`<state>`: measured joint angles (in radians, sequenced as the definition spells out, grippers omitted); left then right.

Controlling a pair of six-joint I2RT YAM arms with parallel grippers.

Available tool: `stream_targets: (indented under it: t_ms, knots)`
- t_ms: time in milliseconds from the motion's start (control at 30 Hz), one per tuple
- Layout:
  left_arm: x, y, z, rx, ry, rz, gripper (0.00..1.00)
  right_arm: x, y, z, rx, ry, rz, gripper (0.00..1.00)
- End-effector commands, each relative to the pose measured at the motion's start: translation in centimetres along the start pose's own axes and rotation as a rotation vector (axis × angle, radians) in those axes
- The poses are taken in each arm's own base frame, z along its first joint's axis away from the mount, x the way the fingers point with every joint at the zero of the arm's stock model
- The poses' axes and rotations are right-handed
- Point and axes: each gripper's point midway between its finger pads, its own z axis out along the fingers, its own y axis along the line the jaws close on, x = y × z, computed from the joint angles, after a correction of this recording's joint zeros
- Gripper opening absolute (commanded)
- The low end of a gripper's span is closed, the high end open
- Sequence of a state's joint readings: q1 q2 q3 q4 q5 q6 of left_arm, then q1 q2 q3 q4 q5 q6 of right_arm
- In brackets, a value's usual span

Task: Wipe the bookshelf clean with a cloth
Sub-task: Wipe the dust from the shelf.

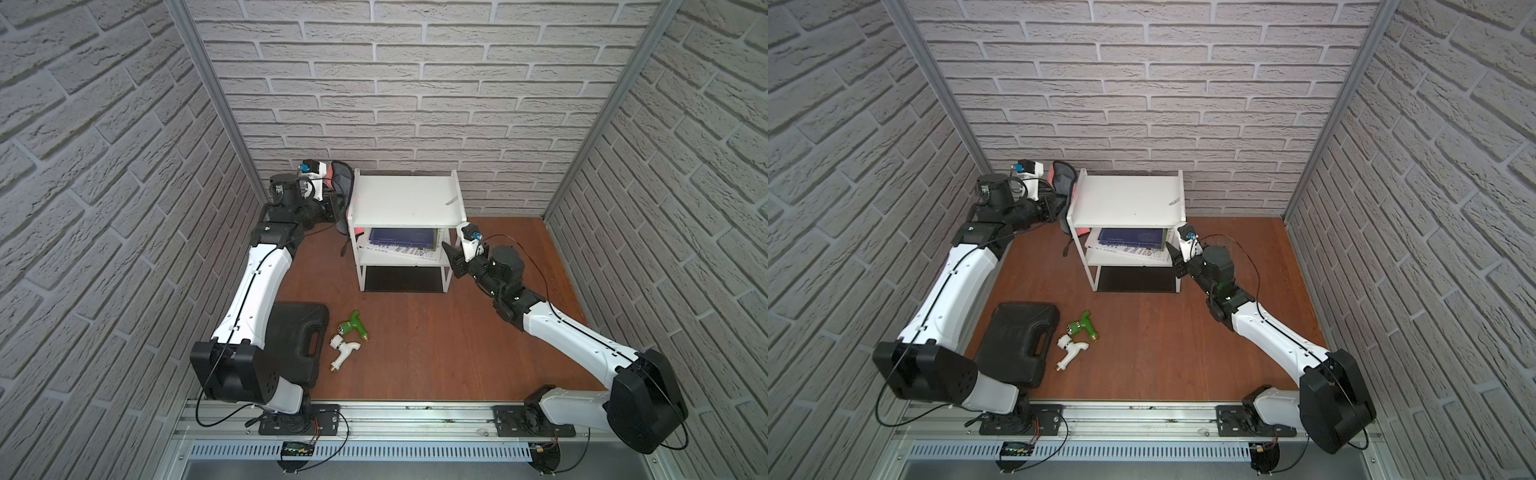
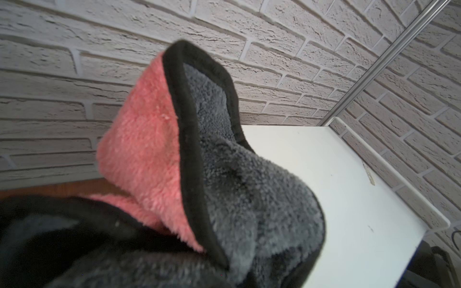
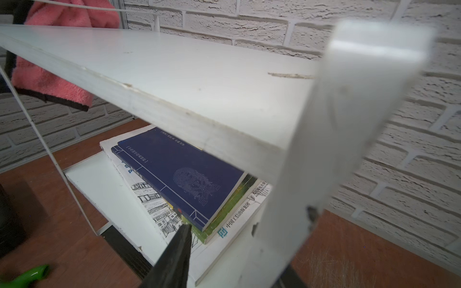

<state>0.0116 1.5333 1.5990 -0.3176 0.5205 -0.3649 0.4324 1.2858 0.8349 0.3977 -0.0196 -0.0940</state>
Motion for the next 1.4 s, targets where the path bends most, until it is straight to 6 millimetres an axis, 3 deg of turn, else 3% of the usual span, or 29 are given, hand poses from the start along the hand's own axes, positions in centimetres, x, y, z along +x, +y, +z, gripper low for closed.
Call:
stream_targets:
  t_ms: [0,233,367,467,567,667,700,800,867,933,1000,1067,1200,1267,1367]
  knots:
    - [-2.9,-0.6,1.9,0.084,-0.059,0.109,0.0,-2.5,1.2,0.1,-0.061,-0.067,-0.043,0.4]
    - [-5.1,2.5,6.2,0.022,-0.073,0.16,0.0,-2.8,1.3,0.5,-0.071,-0.079,-0.048,0.31]
    - [-7.8,2.0,6.9,0.051,-0.13,0.176,0.0,-2.6,1.7,0.9,-0.088,-0.074,-0.042,0.22]
    - [-8.3,0.3,5.0,0.057,-0.135,0.187,0.0,-2.5,1.5,1.0,-0.078,-0.075,-0.041,0.17]
    - [-7.3,-0.8,2.2,0.035,-0.118,0.178,0.0,-2.6,1.4,0.8,-0.072,-0.084,-0.045,0.14]
    - [-4.6,-1.2,-0.9,-0.019,-0.073,0.165,0.0,-2.5,1.2,0.7,-0.06,-0.084,-0.058,0.05]
    - [-4.0,-1.6,-2.9,-0.059,-0.078,0.18,0.0,-2.3,0.9,0.7,-0.046,-0.079,-0.063,0.03]
    - [-1.9,-0.1,-6.7,-0.23,-0.027,0.171,0.0,-1.8,0.1,0.5,-0.006,-0.066,-0.04,0.03]
    - [0.1,-0.4,-8.3,-0.263,0.04,0.155,0.0,-1.5,-0.2,0.4,0.004,-0.058,-0.022,0.03]
    - [1.8,-2.0,-9.5,-0.236,0.069,0.154,0.0,-1.1,0.0,0.3,-0.005,-0.044,-0.015,0.03]
    - [2.0,-3.9,-10.2,-0.187,0.04,0.167,0.0,-0.7,0.1,0.4,-0.013,-0.029,-0.012,0.03]
    - [1.6,-5.9,-9.8,-0.087,0.009,0.163,0.0,-0.3,0.1,0.7,-0.013,-0.017,-0.007,0.03]
    - [1.0,-9.0,-7.2,0.054,0.041,0.187,0.0,0.5,0.0,1.1,-0.009,0.019,0.008,0.03]
    - [0.7,-8.3,-5.4,-0.02,0.079,0.231,0.0,0.9,0.0,1.1,-0.005,0.029,0.014,0.03]
    - [-0.2,-5.2,-3.2,-0.181,0.115,0.25,0.0,1.1,0.0,1.0,-0.007,0.042,0.011,0.03]
